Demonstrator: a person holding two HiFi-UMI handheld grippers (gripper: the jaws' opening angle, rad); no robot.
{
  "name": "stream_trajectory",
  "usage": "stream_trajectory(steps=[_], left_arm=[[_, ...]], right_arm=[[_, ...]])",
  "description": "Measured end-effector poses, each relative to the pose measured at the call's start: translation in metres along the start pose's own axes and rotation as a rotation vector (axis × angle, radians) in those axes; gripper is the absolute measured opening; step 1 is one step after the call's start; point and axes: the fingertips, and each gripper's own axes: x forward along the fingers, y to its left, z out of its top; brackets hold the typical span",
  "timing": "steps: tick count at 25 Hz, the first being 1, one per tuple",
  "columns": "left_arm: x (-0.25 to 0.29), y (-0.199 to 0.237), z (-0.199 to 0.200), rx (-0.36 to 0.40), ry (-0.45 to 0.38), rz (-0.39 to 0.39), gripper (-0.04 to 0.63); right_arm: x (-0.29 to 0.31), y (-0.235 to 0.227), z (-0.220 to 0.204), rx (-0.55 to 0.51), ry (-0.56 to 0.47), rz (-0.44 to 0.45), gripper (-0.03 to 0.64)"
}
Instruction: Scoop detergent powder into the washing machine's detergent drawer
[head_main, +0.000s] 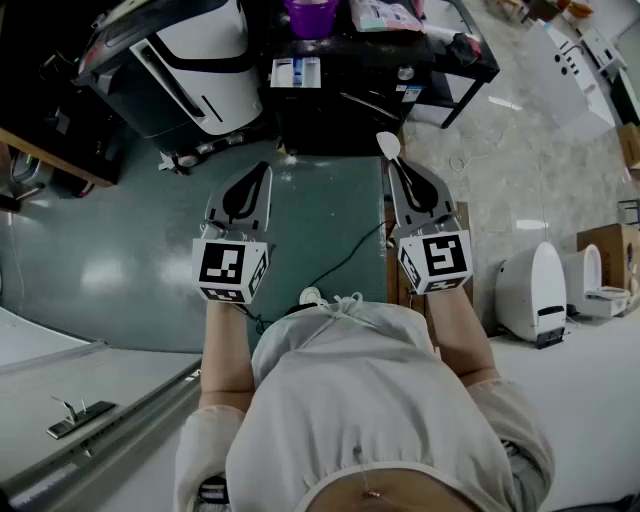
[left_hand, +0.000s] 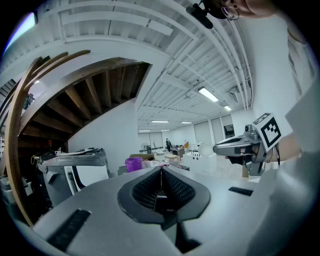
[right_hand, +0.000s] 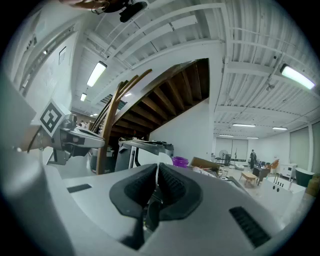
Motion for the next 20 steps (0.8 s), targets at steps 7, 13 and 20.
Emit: stream_trajectory(steps=[7,13,20], left_arm=[[-0.001,0.006,-0.002,-0.003,-0.004,-0.003,0.023],[-0.004,0.019,-0.003,-0.018,-0.026,0.001,0.022],[-0.010,0.071,-0.022,-0.047,-0.029,-0.004,0.023]], right_arm=[[0.006,0.003,0.000,0.005,0.001,-0.013,0.008],[0.014,0.008,0.000,0.030,-0.001,-0.030,0.008],[0.054,0.031,0.009,0.012,-0.004,-0.057,0.008]])
